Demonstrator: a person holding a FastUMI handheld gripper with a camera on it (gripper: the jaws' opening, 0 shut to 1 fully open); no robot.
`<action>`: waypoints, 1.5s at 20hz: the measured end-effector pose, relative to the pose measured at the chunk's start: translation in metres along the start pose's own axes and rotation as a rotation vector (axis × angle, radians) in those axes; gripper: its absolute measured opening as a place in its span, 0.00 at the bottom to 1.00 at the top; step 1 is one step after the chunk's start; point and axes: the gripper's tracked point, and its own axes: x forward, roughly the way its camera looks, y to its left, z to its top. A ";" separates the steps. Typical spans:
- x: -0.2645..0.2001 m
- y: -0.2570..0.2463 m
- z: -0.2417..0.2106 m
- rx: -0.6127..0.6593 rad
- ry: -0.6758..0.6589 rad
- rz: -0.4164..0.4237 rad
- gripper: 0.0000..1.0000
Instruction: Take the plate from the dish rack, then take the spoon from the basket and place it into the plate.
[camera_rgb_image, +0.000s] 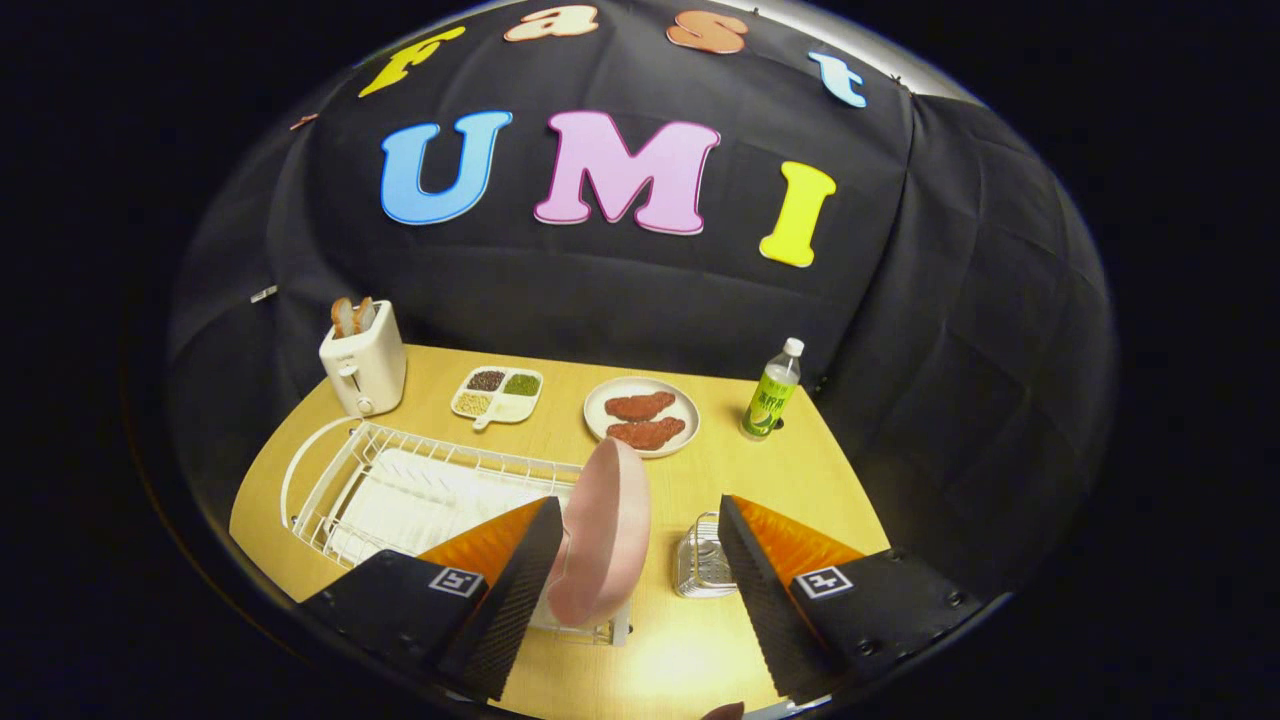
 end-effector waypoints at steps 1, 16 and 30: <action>0.011 0.004 -0.007 0.022 0.034 0.004 0.96; 0.049 -0.013 -0.031 0.064 0.159 -0.140 0.21; 0.032 -0.007 0.030 -0.275 0.058 -0.224 0.18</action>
